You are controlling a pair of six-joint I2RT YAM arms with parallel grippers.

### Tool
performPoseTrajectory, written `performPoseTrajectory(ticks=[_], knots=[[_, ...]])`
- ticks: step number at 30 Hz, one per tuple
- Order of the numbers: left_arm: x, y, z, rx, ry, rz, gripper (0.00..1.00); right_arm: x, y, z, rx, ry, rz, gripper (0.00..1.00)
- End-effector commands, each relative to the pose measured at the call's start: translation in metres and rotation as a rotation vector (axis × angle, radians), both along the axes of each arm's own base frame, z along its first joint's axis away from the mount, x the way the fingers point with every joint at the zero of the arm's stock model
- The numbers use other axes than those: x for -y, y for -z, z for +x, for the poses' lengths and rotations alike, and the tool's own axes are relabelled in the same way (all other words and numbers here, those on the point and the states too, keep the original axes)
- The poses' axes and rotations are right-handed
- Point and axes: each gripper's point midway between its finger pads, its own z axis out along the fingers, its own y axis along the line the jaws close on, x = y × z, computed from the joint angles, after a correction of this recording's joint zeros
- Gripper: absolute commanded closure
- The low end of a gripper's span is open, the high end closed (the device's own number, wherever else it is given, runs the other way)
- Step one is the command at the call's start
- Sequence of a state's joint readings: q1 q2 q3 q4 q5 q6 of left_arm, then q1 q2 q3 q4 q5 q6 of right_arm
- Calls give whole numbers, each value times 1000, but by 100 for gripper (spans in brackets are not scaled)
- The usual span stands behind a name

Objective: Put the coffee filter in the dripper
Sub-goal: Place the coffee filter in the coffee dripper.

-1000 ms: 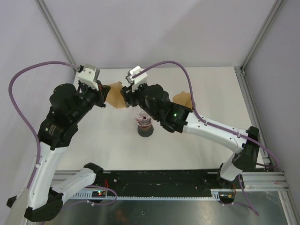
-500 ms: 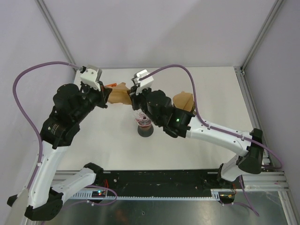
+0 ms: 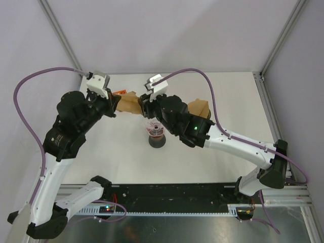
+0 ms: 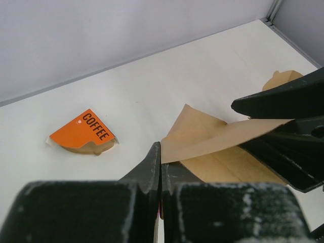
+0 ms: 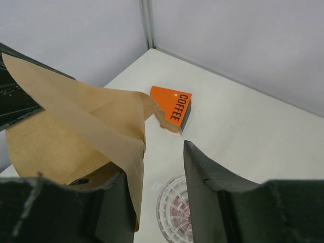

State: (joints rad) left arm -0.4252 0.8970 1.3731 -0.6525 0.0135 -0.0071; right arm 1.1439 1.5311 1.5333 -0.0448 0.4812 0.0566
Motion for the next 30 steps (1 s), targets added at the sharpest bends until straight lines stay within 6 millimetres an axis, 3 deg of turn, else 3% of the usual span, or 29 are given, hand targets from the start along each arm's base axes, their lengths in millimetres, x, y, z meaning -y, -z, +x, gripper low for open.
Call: performPoseTrajectory(ticks=[1,10,17,24,30], knots=[[-2,-13,-3,51,8,-9,100,8,-35,-12,64,-26,42,56],[1,3,-5,36,43,50,100,-1,-48,-38,187,-156,-96,40],[6,11,-7,18,74,70,100,-11,-37,-44,240,-190,-236,45],[9,15,-9,6,93,76,100,-25,-38,-41,289,-140,-324,63],[6,17,-9,4,78,85,100,-22,-37,-34,278,-87,-349,95]])
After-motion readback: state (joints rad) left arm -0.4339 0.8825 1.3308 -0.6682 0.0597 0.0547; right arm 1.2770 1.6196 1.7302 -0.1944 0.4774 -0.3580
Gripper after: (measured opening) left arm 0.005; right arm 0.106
